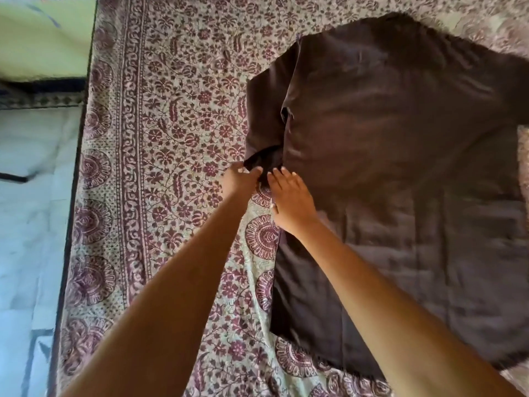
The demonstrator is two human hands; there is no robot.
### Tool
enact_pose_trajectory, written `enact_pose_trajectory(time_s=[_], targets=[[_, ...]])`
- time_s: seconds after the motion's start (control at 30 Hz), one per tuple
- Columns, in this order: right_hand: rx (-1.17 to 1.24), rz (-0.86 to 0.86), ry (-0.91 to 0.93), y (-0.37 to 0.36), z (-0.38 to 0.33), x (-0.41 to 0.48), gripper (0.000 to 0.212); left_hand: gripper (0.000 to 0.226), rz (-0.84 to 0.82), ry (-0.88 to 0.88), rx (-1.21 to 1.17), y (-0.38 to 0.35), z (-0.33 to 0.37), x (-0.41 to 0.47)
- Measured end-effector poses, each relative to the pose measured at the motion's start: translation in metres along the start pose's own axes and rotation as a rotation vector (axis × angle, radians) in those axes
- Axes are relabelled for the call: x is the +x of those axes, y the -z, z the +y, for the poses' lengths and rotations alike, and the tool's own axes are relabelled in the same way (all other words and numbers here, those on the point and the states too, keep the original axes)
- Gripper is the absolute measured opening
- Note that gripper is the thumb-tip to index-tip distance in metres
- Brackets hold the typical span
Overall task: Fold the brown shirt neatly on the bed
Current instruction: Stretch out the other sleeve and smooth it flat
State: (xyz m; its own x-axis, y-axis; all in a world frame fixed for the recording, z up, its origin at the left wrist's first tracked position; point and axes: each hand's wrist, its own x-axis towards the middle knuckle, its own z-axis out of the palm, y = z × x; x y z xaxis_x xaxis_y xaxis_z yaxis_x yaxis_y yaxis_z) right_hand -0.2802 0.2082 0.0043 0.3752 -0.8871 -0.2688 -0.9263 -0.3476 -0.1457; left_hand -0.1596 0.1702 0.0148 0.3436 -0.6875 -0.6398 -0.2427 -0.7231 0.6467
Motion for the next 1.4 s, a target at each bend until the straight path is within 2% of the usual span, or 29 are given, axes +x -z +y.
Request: enact_pose_trajectory(time_s=[0.07,0.13,0.23,0.3,0.37,0.43,0.5,0.57,0.6,0.63,0.7,0.8,0.9,1.0,1.07,1.13,1.2,1.27,1.33,1.4], targets=[[-0.002,0.033,-0.007,-0.009,-0.001,0.011,0.065,0.042,0.002,0.013,-0.076,-0.007,0.001,0.013],[0.029,0.126,-0.023,-0.011,-0.005,0.024,0.056,0.024,0.054,-0.063,0.007,-0.001,0.009,0.017],[0.160,0.365,-0.059,0.001,-0.017,0.045,0.028,0.011,0.253,-0.263,0.076,0.022,0.033,0.012],[0.315,0.381,-0.169,0.017,-0.029,0.063,0.019,0.014,0.363,-0.402,0.069,0.041,0.048,0.008],[0.692,0.333,-0.342,0.032,-0.044,0.084,0.022,0.017,0.324,-0.539,0.027,0.061,0.057,0.011],[1.429,0.212,-0.508,0.051,-0.063,0.103,0.024,0.021,0.201,-0.621,-0.102,0.082,0.056,0.017],[2.091,0.062,-0.593,0.063,-0.078,0.115,0.021,0.028,0.285,-0.525,-0.246,0.100,0.042,0.028],[2.446,-0.097,-0.540,0.067,-0.093,0.121,0.025,0.040,0.408,-0.234,-0.276,0.119,0.017,0.040],[2.527,-0.150,-0.490,0.068,-0.100,0.122,0.028,0.048,0.341,-0.039,-0.296,0.126,0.004,0.044],[2.578,-0.186,-0.440,0.068,-0.108,0.123,0.031,0.055,0.191,0.129,-0.365,0.132,-0.009,0.045],[2.645,-0.221,-0.371,0.068,-0.118,0.125,0.032,0.065,-0.105,0.316,-0.587,0.143,-0.026,0.041],[2.731,-0.239,-0.345,0.071,-0.134,0.125,0.035,0.072,-0.341,0.341,-0.828,0.156,-0.038,0.036],[2.821,-0.230,-0.316,0.075,-0.146,0.126,0.038,0.075,-0.408,0.310,-0.915,0.161,-0.036,0.034],[2.876,-0.229,-0.280,0.087,-0.155,0.126,0.039,0.082,-0.469,0.382,-0.957,0.160,-0.037,0.033],[2.896,-0.266,-0.257,0.094,-0.159,0.127,0.038,0.080,-0.522,0.314,-1.097,0.160,-0.038,0.036],[2.819,-0.311,-0.279,0.099,-0.166,0.127,0.037,0.062,-0.420,0.205,-1.259,0.165,-0.035,0.040],[2.653,-0.296,-0.425,0.097,-0.171,0.129,0.032,0.031,-0.144,0.127,-1.364,0.180,-0.034,0.045],[2.426,-0.242,-0.567,0.087,-0.173,0.131,0.027,0.012,0.154,0.029,-1.344,0.204,-0.035,0.050],[2.210,-0.223,-0.630,0.077,-0.173,0.131,0.023,0.014,0.430,-0.073,-1.174,0.235,-0.042,0.062],[2.014,-0.220,-0.688,0.067,-0.177,0.132,0.021,0.027,0.616,-0.181,-0.899,0.270,-0.049,0.078]])
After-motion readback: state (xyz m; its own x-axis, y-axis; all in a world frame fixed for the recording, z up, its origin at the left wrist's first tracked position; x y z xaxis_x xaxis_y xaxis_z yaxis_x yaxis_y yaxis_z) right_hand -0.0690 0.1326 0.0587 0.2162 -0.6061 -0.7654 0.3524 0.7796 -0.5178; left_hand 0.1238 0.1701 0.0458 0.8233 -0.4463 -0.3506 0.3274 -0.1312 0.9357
